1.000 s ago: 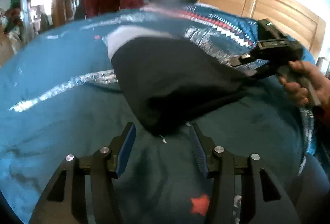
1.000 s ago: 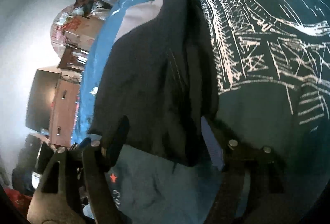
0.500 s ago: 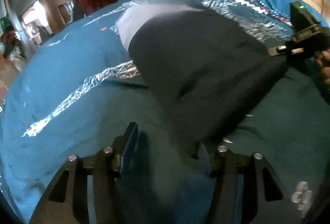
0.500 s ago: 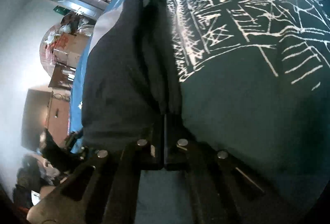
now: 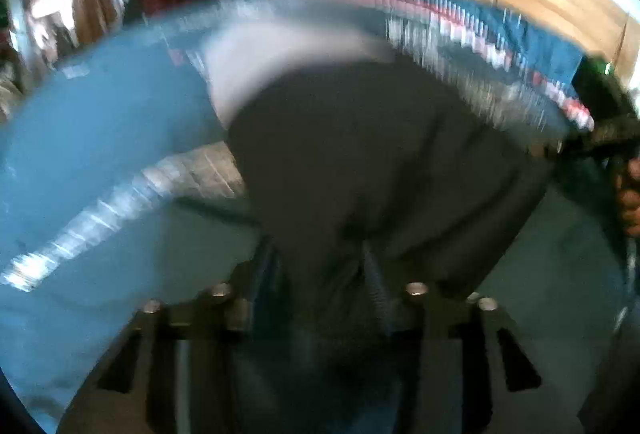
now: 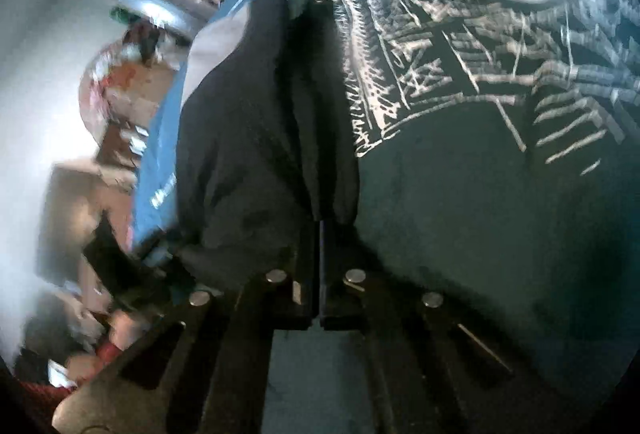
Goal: Fold large clothes
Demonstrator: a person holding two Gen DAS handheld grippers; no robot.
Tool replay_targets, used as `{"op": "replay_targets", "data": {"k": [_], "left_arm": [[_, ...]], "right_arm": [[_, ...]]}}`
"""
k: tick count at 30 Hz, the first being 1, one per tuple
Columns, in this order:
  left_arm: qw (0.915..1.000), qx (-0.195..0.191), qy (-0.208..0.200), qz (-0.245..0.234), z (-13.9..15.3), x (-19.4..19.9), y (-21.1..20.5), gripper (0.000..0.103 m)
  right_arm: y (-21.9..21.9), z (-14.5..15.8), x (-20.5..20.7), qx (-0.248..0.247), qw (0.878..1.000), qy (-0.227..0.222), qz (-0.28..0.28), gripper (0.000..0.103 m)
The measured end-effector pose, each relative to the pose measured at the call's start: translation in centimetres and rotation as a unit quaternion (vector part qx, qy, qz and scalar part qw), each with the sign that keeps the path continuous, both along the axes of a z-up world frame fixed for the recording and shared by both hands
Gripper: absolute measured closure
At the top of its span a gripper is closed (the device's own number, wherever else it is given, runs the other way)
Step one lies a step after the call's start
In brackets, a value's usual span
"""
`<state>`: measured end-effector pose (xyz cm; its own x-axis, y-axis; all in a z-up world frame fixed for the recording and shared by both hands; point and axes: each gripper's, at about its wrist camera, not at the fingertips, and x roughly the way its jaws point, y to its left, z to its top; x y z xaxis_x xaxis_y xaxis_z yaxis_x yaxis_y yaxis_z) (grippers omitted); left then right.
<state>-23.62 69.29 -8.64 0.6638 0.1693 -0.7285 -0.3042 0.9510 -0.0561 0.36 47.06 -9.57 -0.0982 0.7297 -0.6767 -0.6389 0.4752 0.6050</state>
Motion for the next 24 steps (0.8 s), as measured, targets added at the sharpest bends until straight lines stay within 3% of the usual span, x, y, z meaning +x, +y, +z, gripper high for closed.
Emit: {"op": "replay_targets", "data": {"k": [2, 3, 5, 7, 10, 11, 13, 15, 18, 21, 24], "left_arm": [[0.9968, 0.008, -0.071, 0.036, 3.4, -1.2, 2.1, 0.056], [0.9944, 0.012, -0.091, 0.051, 4.2, -0.9, 3.4, 0.049], [0.9908, 0.015, -0.112, 0.074, 4.7, 2.0, 6.7, 0.047], [0.9929, 0.02, -0.091, 0.074, 3.4, 6.2, 9.0, 0.048], [0.9979, 0.013, -0.034, 0.053, -0.3, 13.4, 11.2, 0.049], [0.9985, 0.009, -0.013, 0.053, -1.7, 15.3, 11.6, 0.049], [0.9976, 0.043, 0.029, 0.046, -3.5, 18.3, 11.2, 0.051], [0.9955, 0.077, 0.041, 0.036, -3.9, 19.6, 10.2, 0.052], [0.9975, 0.058, 0.029, 0.028, -3.2, 18.5, 10.4, 0.055], [0.9989, 0.042, -0.014, 0.013, -0.8, 13.6, 9.2, 0.056], [0.9983, 0.018, -0.053, -0.017, 0.6, 8.7, 7.1, 0.056]], "right_arm": [[-0.6, 3.7, -0.6, -0.001, 0.997, -0.069, 0.021, 0.098], [-0.6, 5.2, -0.5, 0.007, 0.995, -0.092, 0.023, 0.096], [1.5, 8.4, 0.7, 0.029, 0.989, -0.141, 0.028, 0.076], [5.9, 9.5, 2.5, 0.039, 0.983, -0.172, 0.046, 0.06], [14.5, 7.3, 6.1, -0.005, 0.98, -0.19, 0.066, 0.062], [16.4, 6.1, 7.0, -0.024, 0.978, -0.194, 0.071, 0.068], [19.2, 2.7, 9.0, -0.088, 0.975, -0.193, 0.063, 0.07], [19.5, 1.6, 10.4, -0.093, 0.976, -0.191, 0.051, 0.071], [17.7, 3.0, 11.3, -0.082, 0.979, -0.184, 0.044, 0.077], [12.7, 5.9, 10.0, -0.026, 0.982, -0.179, 0.045, 0.074], [7.7, 7.2, 5.6, 0.002, 0.977, -0.202, 0.069, 0.066]]}}
